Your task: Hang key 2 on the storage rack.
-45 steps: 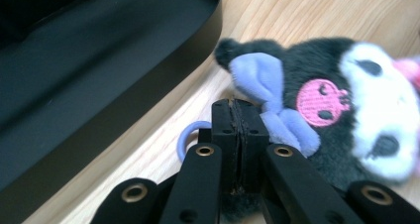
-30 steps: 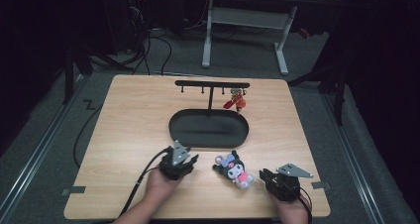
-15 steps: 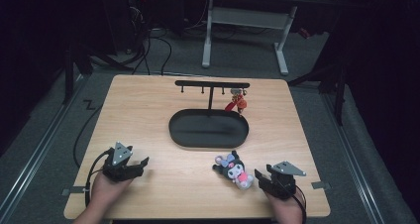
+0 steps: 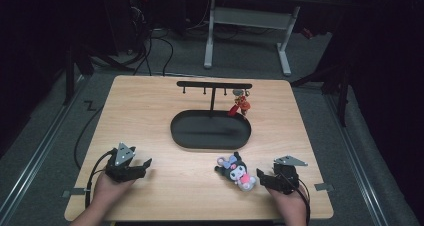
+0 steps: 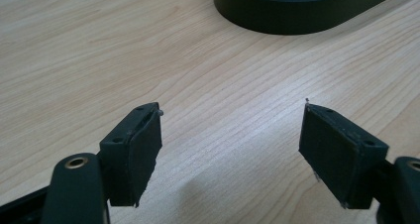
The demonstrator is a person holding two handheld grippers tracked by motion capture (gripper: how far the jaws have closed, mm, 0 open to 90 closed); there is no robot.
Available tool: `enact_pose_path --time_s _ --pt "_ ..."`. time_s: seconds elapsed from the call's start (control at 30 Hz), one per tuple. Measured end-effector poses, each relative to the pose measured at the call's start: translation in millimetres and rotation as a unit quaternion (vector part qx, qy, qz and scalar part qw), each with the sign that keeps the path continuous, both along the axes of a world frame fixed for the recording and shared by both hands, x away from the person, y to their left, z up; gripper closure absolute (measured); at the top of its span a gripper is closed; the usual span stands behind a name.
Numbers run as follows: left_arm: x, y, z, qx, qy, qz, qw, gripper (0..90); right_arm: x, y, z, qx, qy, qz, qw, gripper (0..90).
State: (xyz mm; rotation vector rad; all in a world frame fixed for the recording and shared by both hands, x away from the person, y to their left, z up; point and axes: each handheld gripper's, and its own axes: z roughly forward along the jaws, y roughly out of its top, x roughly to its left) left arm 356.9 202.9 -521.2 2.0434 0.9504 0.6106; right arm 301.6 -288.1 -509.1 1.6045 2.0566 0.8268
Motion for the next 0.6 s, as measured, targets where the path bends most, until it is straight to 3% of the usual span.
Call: enact_pose_path --time_s 0.13,0.3,0.47,0.6 --pt "-1.2 -3.4 2.5 -0.001 -0.005 -0.008 1.0 25.0 2.8 2.8 5.3 -0.03 0.03 0.004 0.9991 23.4" --pt "-1.4 -6.4 4.0 -0.001 -0.006 -0.012 0.9999 24.9 8.8 7.7 17.1 -0.046 0.069 0.011 0.9965 21.5" --pt "-0.4 -7.6 3.8 -0.003 -0.006 -0.013 0.9999 25.0 16.7 12.2 28.8 -0.063 0.109 0.03 0.9916 18.4" --pt "1.0 -9.0 3.6 -0.003 -0.003 -0.014 0.9999 25.0 23.7 11.8 32.9 -0.057 0.146 0.039 0.9868 17.7"
